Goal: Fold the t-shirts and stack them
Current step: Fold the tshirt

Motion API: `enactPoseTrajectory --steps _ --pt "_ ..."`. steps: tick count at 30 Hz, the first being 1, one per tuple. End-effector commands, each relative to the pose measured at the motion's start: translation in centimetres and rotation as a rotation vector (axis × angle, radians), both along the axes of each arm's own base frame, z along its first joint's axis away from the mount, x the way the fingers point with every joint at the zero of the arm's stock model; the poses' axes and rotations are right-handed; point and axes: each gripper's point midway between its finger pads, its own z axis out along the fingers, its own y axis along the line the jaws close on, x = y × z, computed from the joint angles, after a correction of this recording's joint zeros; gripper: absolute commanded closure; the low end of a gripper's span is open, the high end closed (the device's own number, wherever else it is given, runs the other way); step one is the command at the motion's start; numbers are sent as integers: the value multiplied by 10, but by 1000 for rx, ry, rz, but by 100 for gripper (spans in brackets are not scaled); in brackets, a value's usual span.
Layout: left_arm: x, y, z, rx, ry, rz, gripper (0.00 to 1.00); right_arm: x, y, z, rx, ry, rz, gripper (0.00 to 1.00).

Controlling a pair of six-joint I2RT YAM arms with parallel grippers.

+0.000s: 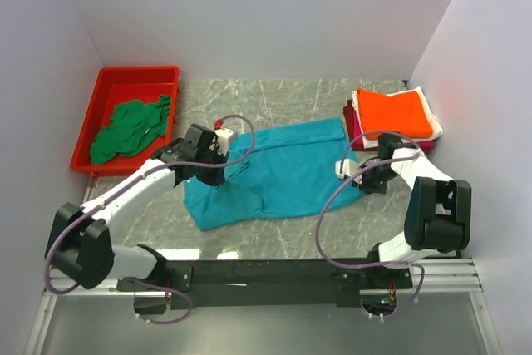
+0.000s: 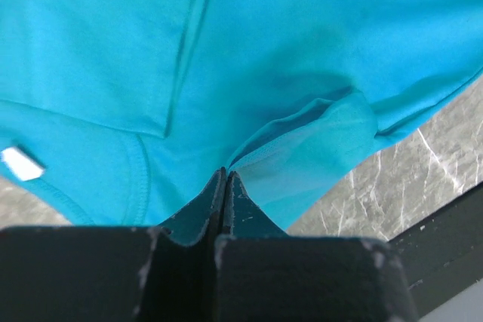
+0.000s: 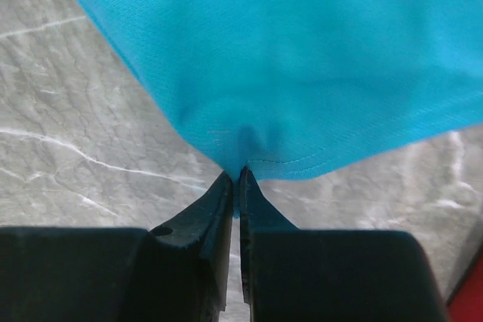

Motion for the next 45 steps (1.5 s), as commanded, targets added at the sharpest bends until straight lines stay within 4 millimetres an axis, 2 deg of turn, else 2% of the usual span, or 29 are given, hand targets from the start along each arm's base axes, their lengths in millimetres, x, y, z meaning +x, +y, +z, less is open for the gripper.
enactPoseTrajectory --steps 1,7,12,17,18,20,21,22,30,41,42,45 --pt "18 1 46 -41 -156 39 100 18 9 31 55 -58 -34 92" --pt "41 16 82 -94 -268 115 99 42 19 56 115 -83 -93 94" --pt "65 33 92 -108 -289 175 99 77 23 67 134 -114 -175 96" --pt "89 36 101 -97 -307 186 100 106 28 70 128 -125 -263 98" --pt "94 35 96 -83 -297 179 100 114 29 68 125 -131 -271 98" --pt "103 35 101 -69 -307 179 100 120 30 64 105 -125 -298 98" --pt "108 35 94 -50 -290 175 100 127 30 62 100 -128 -308 98" --pt "114 35 98 -44 -298 177 100 129 30 60 97 -123 -326 98" --pt "132 43 83 24 -266 204 100 153 23 50 61 -127 -414 99" --pt "145 45 70 48 -228 215 100 168 23 46 57 -131 -469 98" --pt "148 44 72 46 -231 216 99 170 33 46 58 -132 -447 98" --pt "154 43 70 49 -223 217 100 173 36 46 57 -138 -460 93"
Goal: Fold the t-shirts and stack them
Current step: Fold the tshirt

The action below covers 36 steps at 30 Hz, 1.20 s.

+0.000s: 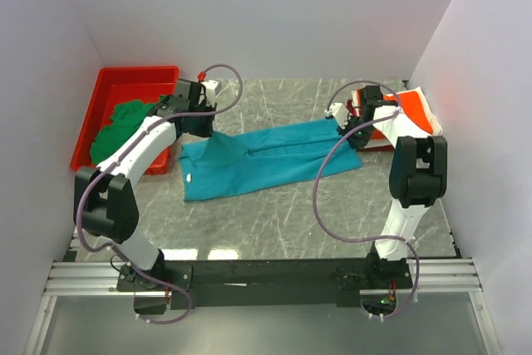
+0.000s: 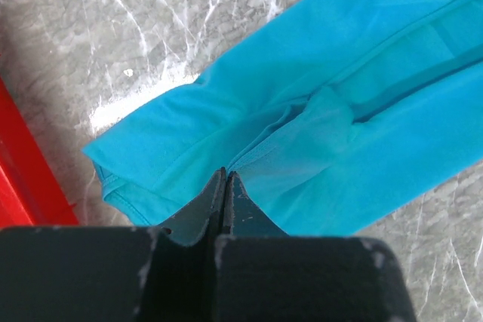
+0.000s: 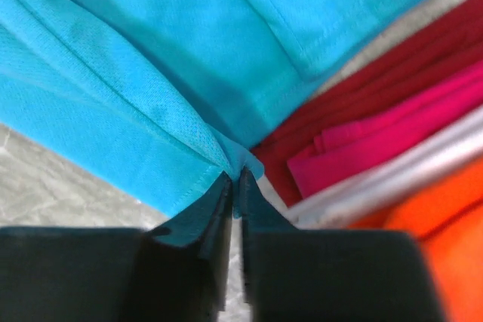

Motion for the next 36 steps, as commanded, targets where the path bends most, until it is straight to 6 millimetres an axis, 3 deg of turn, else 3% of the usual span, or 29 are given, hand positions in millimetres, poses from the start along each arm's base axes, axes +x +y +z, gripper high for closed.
enactPoseTrajectory --steps 1,3,4,5,7,8,9,11,13,14,15,16,17,18,19,20,22,23,25,29,32,36 --pt "16 0 16 11 -47 1 100 19 9 10 -4 -52 -19 83" --pt "26 -1 15 13 -44 5 99 26 10 14 -11 -85 -41 70" --pt "31 1 13 22 -42 15 100 28 12 16 0 -89 -76 57" --pt "36 0 -1 33 -10 17 99 30 14 23 8 -111 -92 52" --pt "48 9 -5 69 20 64 95 32 20 33 40 -137 -117 46" --pt "53 14 -24 106 68 93 78 31 25 46 55 -162 -112 45" --pt "62 20 -22 121 62 140 67 27 32 49 83 -161 -107 45" --pt "74 41 -31 204 61 231 56 19 39 64 110 -181 -97 42" --pt "80 52 -19 227 26 297 51 7 52 70 148 -179 -60 41" --pt "79 53 -1 217 -16 312 49 -4 58 75 166 -183 -30 41" --pt "73 54 3 206 -27 308 47 -11 64 77 173 -187 26 41" --pt "74 52 15 178 -72 309 38 -21 76 79 214 -182 90 41" --pt "66 50 49 126 -153 303 37 -35 81 77 226 -176 140 41" --pt "53 52 45 117 -154 296 37 -44 89 76 222 -184 239 41" --pt "51 49 59 76 -212 288 34 -52 95 73 239 -187 289 40" --pt "29 45 70 21 -241 255 32 -55 95 66 227 -205 312 40" --pt "13 35 81 -60 -289 200 28 -46 89 60 192 -214 255 41" --pt "-9 24 76 -126 -273 130 28 -35 88 56 187 -187 201 41" --pt "-29 12 68 -195 -238 80 30 -20 79 52 164 -168 125 45" --pt "-73 -10 21 -342 -71 33 39 8 57 39 48 -164 36 46" --pt "-93 -15 -8 -383 17 47 42 12 48 28 -7 -127 32 46" --pt "-101 -14 -25 -395 44 77 44 20 33 20 -94 -144 9 46"
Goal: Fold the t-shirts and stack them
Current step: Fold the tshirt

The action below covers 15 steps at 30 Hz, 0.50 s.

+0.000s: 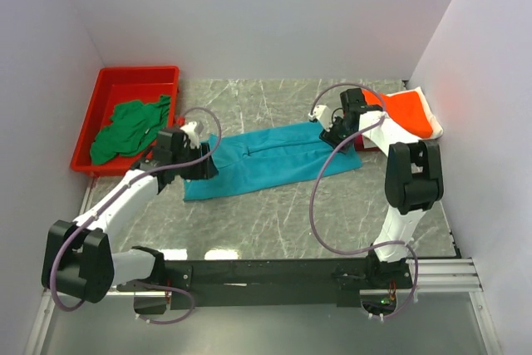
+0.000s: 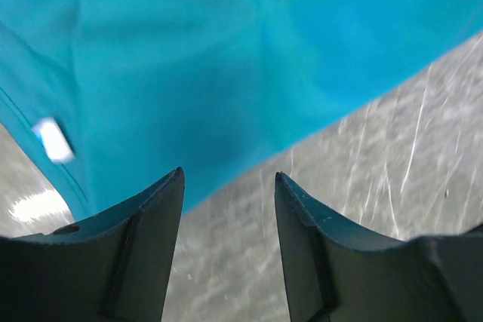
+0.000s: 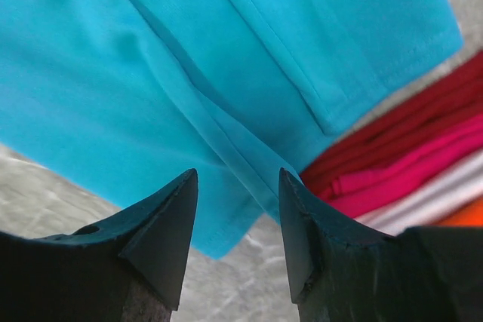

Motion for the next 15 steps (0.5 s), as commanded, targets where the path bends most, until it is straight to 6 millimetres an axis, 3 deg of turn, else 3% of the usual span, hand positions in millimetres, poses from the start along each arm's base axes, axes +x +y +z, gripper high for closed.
enactPoseTrajectory --steps 1,5,8,9,12,15 --pt "-1 -14 15 -100 -29 -7 44 20 -18 11 -86 -64 -41 46" --pt "0 -12 13 -81 -22 -8 44 26 -22 6 -117 -60 -52 49" --pt "0 -12 13 -79 -25 -9 44 30 -23 0 -129 -39 -58 62" --pt "-1 -12 14 -81 -28 -10 44 31 -23 -1 -130 -37 -59 72" --pt "-2 -12 13 -83 -27 -12 44 40 -21 -1 -124 -52 -71 87" --pt "-1 -11 13 -78 -28 -7 44 57 -18 5 -109 -97 -112 89"
